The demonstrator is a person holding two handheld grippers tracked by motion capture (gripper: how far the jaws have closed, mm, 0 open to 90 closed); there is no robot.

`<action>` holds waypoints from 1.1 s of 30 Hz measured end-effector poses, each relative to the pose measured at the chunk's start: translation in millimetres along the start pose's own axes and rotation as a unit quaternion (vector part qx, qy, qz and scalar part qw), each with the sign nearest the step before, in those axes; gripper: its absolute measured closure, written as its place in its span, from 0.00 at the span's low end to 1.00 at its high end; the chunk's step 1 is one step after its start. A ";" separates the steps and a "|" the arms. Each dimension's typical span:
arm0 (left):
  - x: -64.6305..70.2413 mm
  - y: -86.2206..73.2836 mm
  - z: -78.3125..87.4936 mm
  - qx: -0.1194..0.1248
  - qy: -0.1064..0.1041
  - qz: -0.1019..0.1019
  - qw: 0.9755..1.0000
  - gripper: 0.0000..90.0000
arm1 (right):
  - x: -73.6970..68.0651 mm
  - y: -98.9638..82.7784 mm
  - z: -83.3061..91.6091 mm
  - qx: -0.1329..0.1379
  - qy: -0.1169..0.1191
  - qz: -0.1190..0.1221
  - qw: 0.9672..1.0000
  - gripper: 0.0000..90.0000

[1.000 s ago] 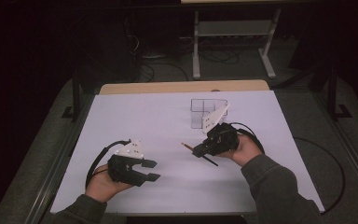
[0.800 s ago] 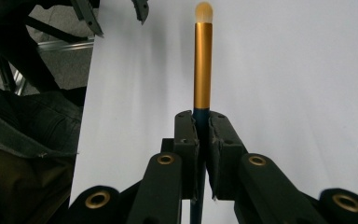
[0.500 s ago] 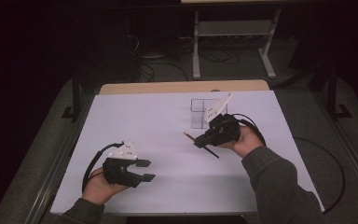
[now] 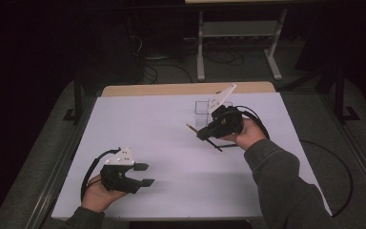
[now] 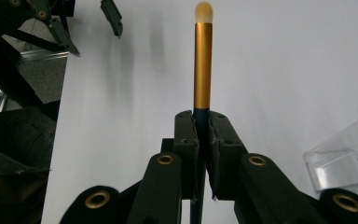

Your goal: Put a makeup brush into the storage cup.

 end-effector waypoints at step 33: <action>-4.8 -7.6 2.7 0.009 0.006 0.008 1.000 0.38 | 57.7 45.7 8.4 0.020 -0.034 -0.013 0.999 0.92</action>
Point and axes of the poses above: each handheld gripper's, and its own axes: z roughly backward along the jaws, y roughly out of its top, x roughly to its right, the point moved 10 cm from there along -z, roughly forward along the jaws, and after that the axes turned 2 degrees about -y, right-handed, at the moved point
